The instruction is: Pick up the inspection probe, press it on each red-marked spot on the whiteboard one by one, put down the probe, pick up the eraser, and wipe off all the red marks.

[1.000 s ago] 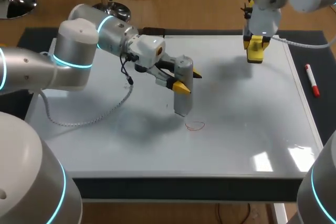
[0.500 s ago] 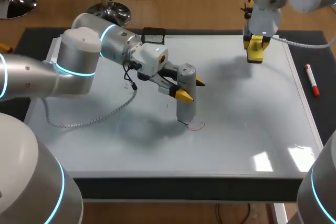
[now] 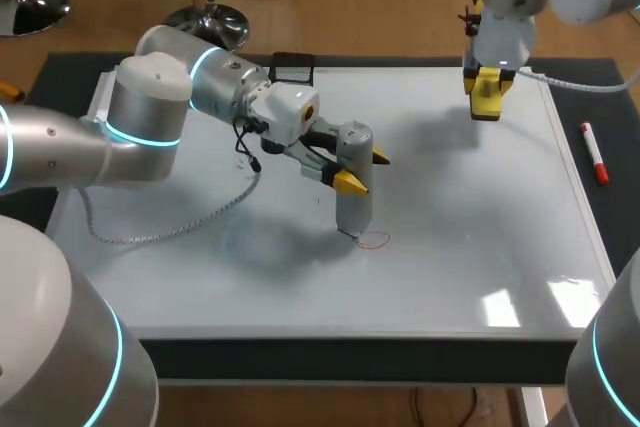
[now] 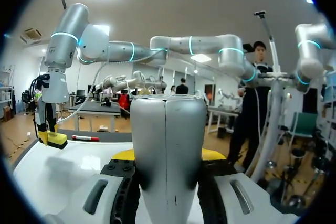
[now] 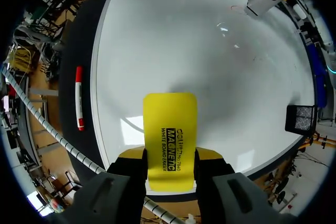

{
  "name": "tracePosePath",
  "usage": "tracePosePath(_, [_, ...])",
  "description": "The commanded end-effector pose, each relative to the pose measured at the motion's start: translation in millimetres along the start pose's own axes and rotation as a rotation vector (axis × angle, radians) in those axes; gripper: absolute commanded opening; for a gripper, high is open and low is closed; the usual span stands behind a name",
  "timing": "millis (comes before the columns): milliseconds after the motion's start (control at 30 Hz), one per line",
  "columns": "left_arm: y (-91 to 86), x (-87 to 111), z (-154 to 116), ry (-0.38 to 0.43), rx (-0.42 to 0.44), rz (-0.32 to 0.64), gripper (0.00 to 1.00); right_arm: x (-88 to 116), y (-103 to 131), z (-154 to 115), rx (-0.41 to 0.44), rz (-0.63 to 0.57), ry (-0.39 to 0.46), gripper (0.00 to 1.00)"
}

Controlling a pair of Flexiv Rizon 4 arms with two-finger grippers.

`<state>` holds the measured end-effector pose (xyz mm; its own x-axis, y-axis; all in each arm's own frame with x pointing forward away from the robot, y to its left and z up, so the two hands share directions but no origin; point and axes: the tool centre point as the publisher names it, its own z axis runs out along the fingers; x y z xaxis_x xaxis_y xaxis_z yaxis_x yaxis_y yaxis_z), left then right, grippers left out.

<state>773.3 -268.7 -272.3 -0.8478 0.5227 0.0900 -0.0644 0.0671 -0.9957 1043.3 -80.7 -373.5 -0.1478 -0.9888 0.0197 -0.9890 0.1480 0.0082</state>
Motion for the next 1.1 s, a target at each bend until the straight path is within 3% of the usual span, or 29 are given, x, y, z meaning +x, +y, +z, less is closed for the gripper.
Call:
tracePosePath(33, [-3.5,1.4,0.7,-0.004,-0.007,0.003,0.0,0.7,-0.2,-1.1,0.001,-0.003,0.002,0.0])
tracePosePath(400, [-8.1,7.4,23.6,0.034,-0.015,0.044,0.0,0.7,-0.2,-1.1,0.001,-0.003,0.002,0.0])
tracePosePath(1100, [20.4,-8.7,34.8,0.096,-0.001,0.061,0.0,0.7,-0.2,-1.1,0.001,-0.003,0.002,0.0])
